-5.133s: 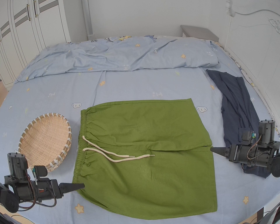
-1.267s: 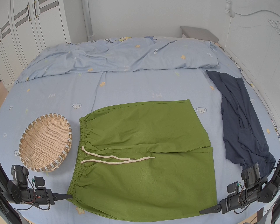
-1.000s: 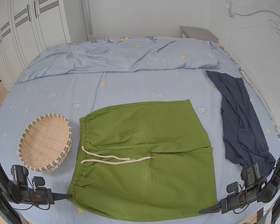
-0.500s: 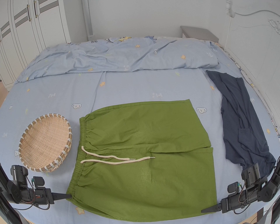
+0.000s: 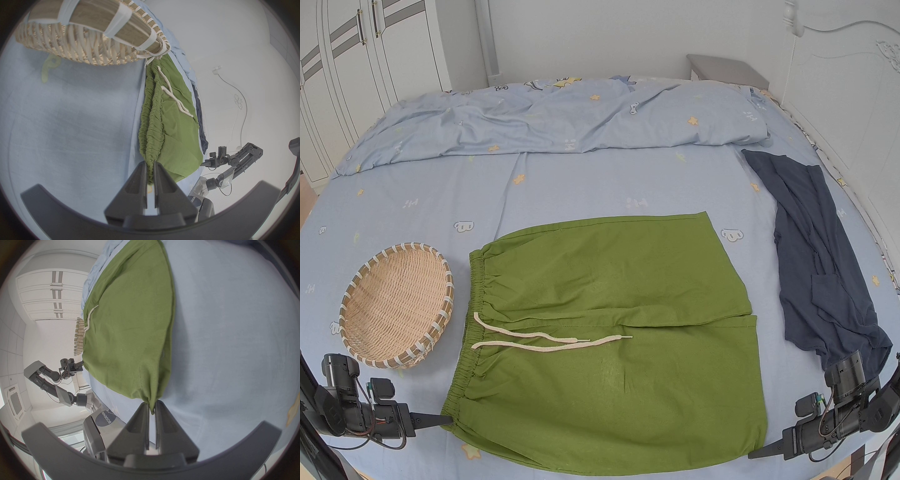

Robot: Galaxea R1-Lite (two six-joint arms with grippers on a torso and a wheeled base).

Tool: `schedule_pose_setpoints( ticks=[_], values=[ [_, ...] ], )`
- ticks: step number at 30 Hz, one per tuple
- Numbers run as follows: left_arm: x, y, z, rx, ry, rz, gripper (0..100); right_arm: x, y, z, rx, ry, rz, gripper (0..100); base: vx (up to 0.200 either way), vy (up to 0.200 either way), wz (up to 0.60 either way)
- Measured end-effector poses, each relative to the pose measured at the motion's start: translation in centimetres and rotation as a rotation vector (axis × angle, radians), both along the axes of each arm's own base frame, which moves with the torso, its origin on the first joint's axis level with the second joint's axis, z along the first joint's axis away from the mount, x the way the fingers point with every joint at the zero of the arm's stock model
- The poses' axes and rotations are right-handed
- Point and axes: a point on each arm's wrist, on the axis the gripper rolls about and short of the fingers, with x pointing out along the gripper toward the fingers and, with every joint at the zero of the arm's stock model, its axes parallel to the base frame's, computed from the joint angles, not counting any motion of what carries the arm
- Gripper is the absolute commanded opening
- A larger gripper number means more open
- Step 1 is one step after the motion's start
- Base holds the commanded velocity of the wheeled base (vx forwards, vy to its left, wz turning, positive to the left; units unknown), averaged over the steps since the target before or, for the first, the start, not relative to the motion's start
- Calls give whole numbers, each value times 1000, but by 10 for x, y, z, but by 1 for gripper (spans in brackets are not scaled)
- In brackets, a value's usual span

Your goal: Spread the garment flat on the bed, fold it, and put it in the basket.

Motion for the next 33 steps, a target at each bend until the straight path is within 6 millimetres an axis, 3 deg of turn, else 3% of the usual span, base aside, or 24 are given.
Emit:
schedule_pose_setpoints(
  ticks=[11, 26, 33],
  values=[
    [-2, -1, 0, -6, 15, 0, 0, -2, 0, 4, 0, -17, 2, 0, 0, 0, 0],
    [-34, -1, 4, -33, 146, 40, 0, -37, -13, 25, -27, 19, -37, 0, 0, 0, 0],
    [-36, -2, 14, -18, 103, 64, 0, -31, -14, 36, -13, -58, -49, 0, 0, 0, 0]
  ],
)
